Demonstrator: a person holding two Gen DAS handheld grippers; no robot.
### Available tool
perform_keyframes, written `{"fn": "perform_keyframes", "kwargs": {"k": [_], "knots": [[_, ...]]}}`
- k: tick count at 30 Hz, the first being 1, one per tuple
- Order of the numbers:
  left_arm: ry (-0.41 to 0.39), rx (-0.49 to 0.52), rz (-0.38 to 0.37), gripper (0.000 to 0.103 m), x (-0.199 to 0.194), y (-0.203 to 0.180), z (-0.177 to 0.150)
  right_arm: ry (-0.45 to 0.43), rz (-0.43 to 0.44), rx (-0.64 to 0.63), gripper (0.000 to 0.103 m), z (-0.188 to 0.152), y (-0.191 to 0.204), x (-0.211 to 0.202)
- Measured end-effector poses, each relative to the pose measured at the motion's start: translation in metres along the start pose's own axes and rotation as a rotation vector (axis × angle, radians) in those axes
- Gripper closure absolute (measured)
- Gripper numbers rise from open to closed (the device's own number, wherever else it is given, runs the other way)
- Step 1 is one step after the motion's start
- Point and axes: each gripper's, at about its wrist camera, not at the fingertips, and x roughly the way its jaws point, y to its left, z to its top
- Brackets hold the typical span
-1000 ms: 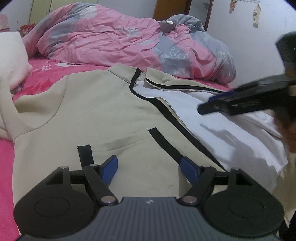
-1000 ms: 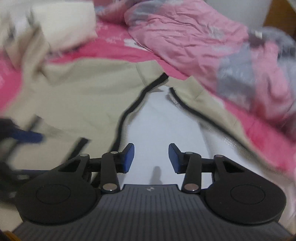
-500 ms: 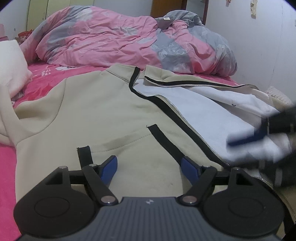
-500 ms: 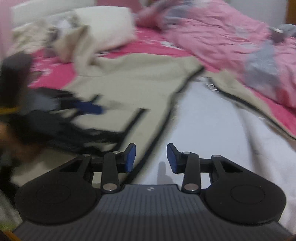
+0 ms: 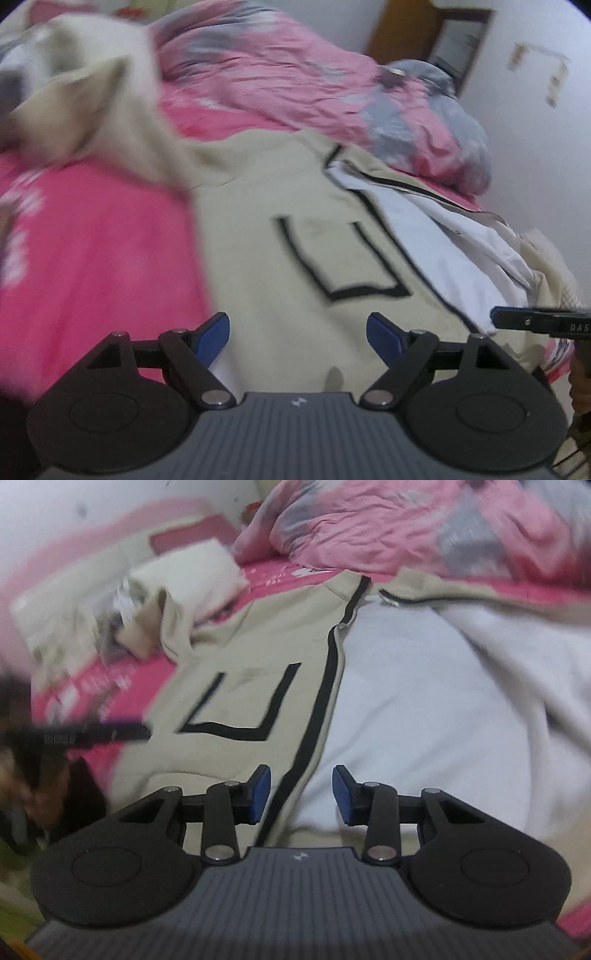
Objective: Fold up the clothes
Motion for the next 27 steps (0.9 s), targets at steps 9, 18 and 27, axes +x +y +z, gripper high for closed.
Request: {"fn": "perform_keyframes", "kwargs": {"k": [9,18,27], "knots": [[0.102,-0.236,-0.084,0.043,-0.021,0.030,-0.047,0.085,0.053,0.101,0.084,-0.026,0.003,0.008],[0.211,-0.318,-0.181,0.079,0.012,0.032,-0.066,0.093,0.062,0.135,0.099,-0.040,0.007,0.005],[0.236,-0.317,-0.201,0.066,0.016,0.035,-0.070,0.105,0.071,0.127,0.099,-0.048,0.003,0.006]]}}
